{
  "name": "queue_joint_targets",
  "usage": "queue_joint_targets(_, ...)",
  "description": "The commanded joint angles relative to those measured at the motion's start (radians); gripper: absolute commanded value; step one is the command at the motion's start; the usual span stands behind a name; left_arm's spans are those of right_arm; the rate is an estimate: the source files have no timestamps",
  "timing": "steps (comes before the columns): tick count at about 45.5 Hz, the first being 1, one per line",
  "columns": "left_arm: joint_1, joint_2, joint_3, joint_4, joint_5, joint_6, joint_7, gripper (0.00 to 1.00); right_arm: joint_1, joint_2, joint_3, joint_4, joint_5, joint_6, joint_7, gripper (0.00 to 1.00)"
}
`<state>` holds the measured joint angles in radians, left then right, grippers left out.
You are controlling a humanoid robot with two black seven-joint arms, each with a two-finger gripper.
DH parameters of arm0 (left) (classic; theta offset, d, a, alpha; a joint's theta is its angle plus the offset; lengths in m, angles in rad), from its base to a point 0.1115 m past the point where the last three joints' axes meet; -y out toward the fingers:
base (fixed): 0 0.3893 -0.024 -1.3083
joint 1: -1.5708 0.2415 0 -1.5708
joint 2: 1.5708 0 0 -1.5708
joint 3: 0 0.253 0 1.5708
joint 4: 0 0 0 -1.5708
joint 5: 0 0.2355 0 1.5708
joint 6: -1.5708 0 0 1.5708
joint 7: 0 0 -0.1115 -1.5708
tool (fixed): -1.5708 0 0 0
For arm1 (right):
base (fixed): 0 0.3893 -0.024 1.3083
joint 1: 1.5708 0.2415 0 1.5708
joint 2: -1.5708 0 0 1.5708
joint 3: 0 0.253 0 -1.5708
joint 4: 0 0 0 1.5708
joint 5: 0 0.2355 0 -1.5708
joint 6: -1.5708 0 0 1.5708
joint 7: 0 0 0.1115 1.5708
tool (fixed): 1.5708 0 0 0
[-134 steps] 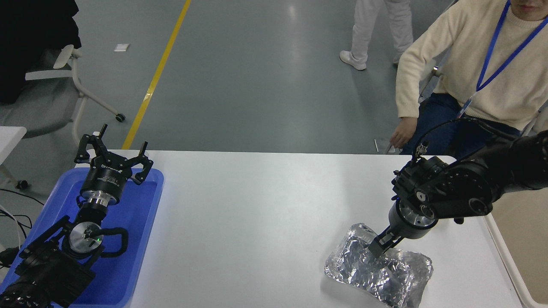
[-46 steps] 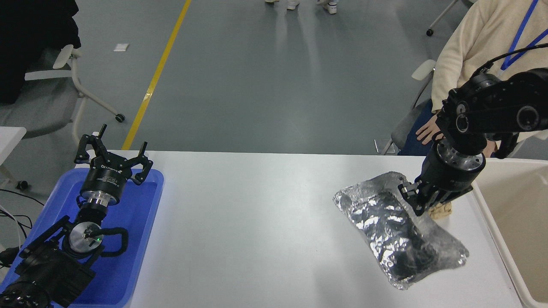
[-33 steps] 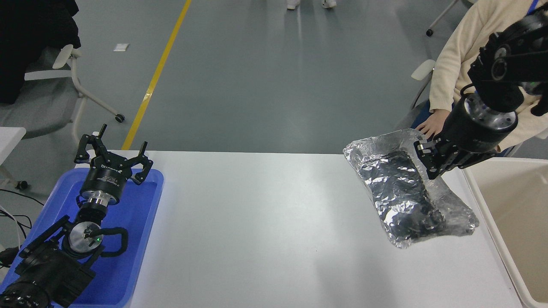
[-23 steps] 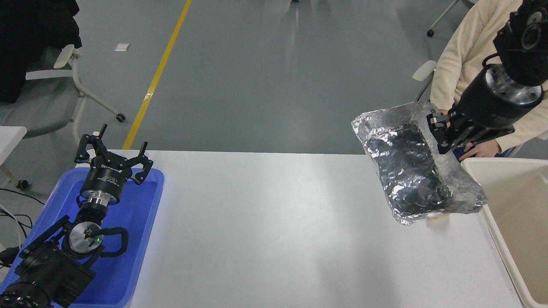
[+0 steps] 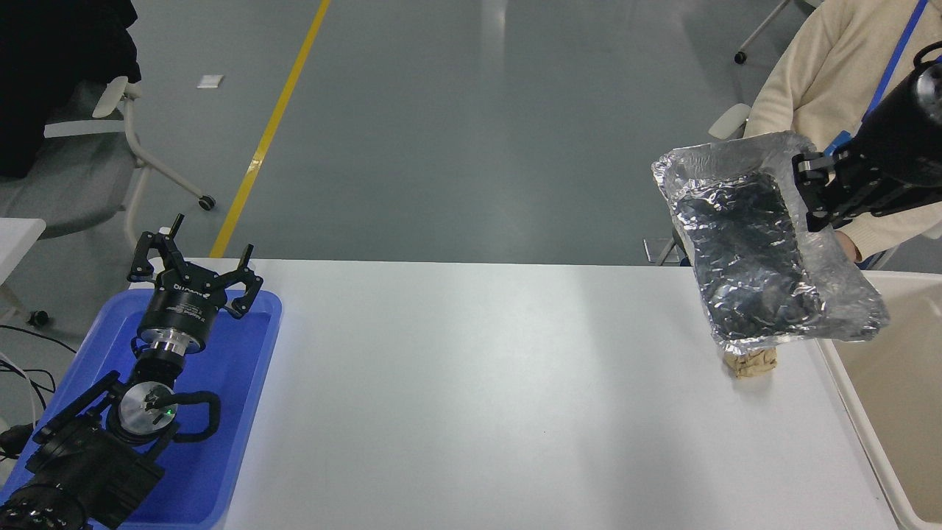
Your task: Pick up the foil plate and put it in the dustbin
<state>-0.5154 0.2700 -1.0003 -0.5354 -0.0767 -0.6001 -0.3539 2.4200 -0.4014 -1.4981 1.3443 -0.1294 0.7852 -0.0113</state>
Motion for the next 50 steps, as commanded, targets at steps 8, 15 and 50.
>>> queue_joint_targets(8, 0.0, 0.0, 0.0, 0.0, 0.0, 0.0, 0.0, 1.0, -0.216, -0.238, -0.091, -0.275, -0.13, 0.0, -0.002, 0.0)
queue_joint_targets(15, 0.0, 0.0, 0.0, 0.0, 0.0, 0.0, 0.0, 1.0, -0.297, -0.367, -0.037, -0.404, -0.167, 0.0, -0.004, 0.0)
queue_joint_targets(50, 0.0, 0.0, 0.0, 0.0, 0.0, 0.0, 0.0, 1.0, -1.26, -0.534, 0.63, -0.887, -0.205, -0.176, -0.007, 0.0)
